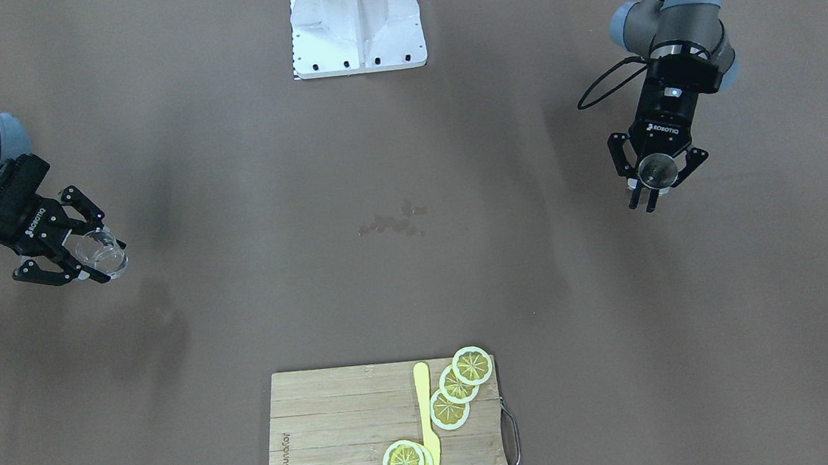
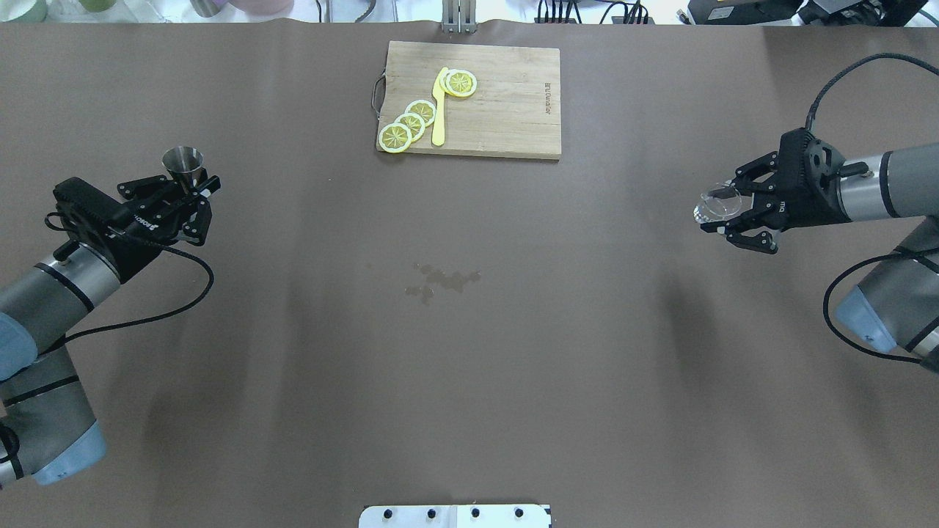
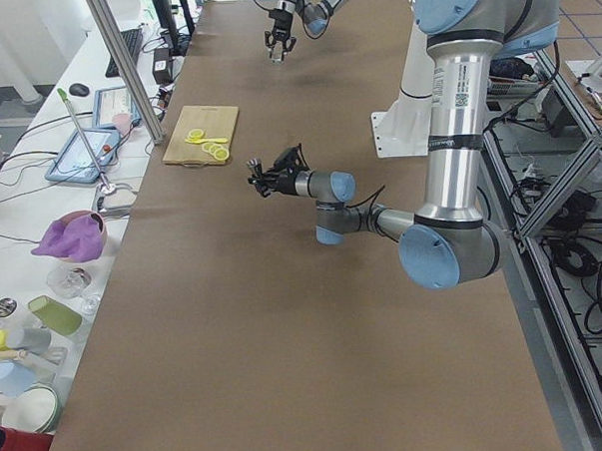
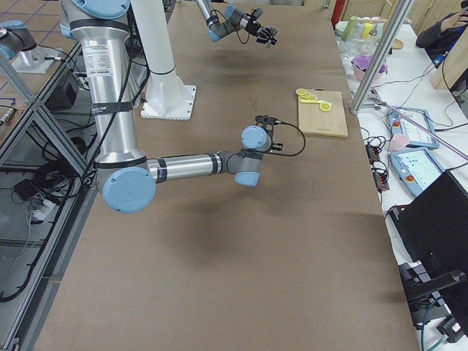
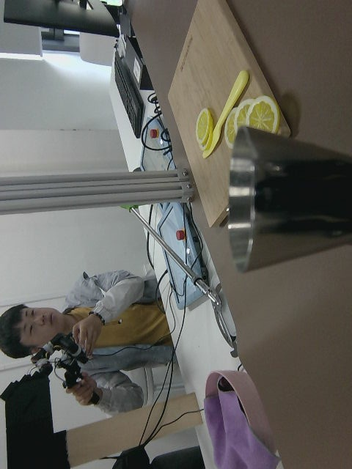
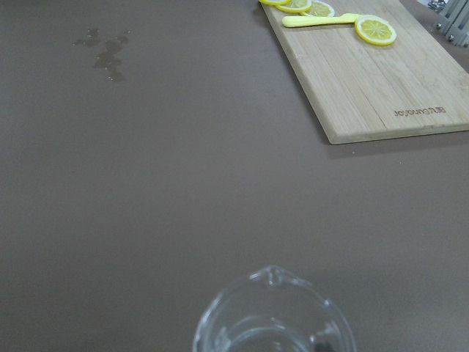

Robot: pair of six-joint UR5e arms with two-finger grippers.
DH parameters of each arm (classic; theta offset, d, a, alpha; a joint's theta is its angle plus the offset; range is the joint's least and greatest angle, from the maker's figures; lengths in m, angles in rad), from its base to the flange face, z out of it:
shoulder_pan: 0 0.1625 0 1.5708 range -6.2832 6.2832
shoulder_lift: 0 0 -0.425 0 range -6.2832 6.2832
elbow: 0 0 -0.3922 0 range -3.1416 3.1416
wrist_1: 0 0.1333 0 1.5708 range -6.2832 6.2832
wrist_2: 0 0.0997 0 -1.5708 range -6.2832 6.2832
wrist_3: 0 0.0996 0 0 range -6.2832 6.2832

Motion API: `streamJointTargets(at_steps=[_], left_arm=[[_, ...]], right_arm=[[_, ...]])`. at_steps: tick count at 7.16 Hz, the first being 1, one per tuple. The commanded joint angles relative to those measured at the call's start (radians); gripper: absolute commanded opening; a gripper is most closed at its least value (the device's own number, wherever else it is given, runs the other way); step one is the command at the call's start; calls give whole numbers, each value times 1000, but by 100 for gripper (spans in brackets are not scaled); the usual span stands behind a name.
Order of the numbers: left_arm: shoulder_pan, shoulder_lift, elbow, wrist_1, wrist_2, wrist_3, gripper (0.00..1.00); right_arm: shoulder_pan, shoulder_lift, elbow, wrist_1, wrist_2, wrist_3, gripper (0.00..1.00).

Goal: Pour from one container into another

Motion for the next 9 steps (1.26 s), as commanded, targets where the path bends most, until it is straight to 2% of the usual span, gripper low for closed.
streamJointTargets(at_steps=[1,4,6,8,9], left_arm=[[124,23,-5,-19,196,-177,0],[140,44,-4,-13,215,-227,0],[256,51,-2,-12,333,-346,0],[288,67,-1,-12,338,-364,0],[324,77,-1,-10,381,-367,0]], right_arm=[[-6,14,-81,92,9,81,0],[-14,14,-179,189,16,81,0],[-19,15,-207,215,8,80,0],[-23,41,-290,305,5,78,0],[-26,41,-299,318,3,78,0]])
